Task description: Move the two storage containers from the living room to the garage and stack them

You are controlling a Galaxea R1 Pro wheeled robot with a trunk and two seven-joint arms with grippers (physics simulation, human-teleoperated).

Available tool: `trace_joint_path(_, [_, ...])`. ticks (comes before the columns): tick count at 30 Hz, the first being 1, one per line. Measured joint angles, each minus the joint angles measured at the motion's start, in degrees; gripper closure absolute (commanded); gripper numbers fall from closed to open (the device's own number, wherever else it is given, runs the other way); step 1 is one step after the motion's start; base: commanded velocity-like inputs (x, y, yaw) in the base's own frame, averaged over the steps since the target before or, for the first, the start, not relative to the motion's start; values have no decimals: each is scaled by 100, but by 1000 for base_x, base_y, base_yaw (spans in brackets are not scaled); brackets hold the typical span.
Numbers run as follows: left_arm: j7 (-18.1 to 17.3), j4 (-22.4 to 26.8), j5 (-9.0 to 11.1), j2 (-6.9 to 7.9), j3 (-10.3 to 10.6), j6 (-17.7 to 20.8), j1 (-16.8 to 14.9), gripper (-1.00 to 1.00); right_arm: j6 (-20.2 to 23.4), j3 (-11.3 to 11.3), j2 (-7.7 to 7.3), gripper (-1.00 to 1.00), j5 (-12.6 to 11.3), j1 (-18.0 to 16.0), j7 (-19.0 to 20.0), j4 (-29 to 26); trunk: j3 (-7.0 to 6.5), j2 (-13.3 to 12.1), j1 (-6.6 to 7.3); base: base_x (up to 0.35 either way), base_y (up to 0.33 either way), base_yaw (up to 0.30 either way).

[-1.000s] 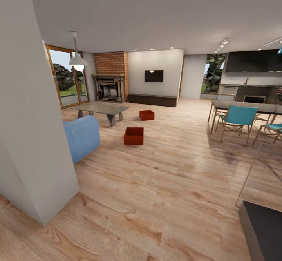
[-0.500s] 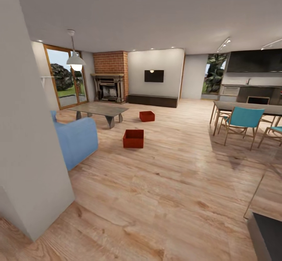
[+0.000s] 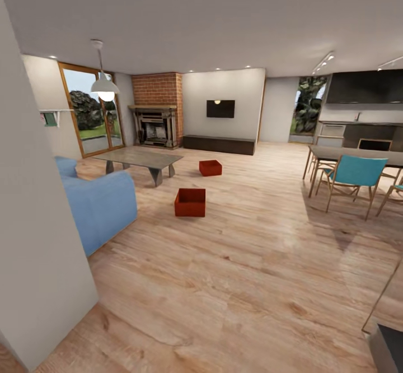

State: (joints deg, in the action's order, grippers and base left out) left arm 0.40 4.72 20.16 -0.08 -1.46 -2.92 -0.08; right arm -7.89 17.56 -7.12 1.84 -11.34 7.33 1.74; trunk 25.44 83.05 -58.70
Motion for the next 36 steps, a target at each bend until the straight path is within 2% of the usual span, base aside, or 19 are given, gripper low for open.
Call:
trace_joint_path(23, [0, 0, 8, 0, 8, 3, 0, -100, -88, -8, -40, -100, 0, 0, 1, -1, 0, 0, 0, 321, 119, 0])
trace_joint_path(36, [0, 0, 8, 2, 8, 38, 0, -100, -106, -8, -35, -100, 0, 0, 0, -2, 0, 0, 0, 322, 15, 0])
